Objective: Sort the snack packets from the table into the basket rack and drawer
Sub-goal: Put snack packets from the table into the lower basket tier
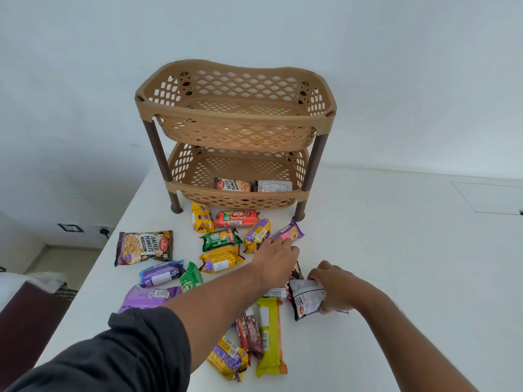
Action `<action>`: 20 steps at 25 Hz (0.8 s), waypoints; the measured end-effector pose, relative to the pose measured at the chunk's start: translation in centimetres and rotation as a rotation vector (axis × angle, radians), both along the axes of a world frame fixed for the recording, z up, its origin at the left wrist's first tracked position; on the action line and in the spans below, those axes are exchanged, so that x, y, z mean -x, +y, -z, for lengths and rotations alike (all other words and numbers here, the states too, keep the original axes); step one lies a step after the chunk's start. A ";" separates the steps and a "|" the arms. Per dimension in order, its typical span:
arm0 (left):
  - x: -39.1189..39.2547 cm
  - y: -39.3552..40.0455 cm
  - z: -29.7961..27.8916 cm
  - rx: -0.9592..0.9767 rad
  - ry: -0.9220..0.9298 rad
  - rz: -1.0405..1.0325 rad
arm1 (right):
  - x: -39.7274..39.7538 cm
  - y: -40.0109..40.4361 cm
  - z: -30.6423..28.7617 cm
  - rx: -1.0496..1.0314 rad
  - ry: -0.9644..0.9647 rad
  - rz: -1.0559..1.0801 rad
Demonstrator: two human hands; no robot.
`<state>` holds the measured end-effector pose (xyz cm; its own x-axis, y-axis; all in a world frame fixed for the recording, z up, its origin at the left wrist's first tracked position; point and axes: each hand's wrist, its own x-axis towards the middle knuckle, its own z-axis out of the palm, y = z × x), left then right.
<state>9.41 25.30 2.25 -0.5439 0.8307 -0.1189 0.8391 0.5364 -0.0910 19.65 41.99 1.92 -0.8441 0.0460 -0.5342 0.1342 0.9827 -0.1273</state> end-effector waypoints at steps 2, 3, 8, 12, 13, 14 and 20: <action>-0.1 0.1 -0.1 0.017 0.016 -0.042 | 0.0 0.1 0.0 0.011 0.022 0.004; 0.0 0.0 -0.1 0.021 0.019 -0.055 | 0.0 0.1 -0.1 0.015 0.035 0.002; 0.7 -0.4 -0.5 -0.003 0.020 -0.015 | 0.0 0.1 -0.8 0.031 0.045 0.016; 1.6 -1.1 -0.4 -0.046 0.009 0.044 | 0.1 -0.1 -1.7 0.025 0.018 0.026; 1.9 -1.4 -0.4 -0.060 0.005 0.057 | 0.3 -0.2 -1.9 0.023 0.009 0.026; 2.2 -1.7 -0.5 -0.080 0.001 0.071 | 0.4 -0.3 -2.1 0.017 -0.009 0.028; 3.6 -3.9 -0.5 -0.156 0.000 0.143 | 1.4 -1.5 -3.2 -0.059 -0.087 0.055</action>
<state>5.80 21.36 2.80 -0.4188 0.9079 0.0173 0.9078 0.4191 -0.0159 18.26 40.46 5.13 -0.7901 0.1245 -0.6002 0.1959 0.9791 -0.0548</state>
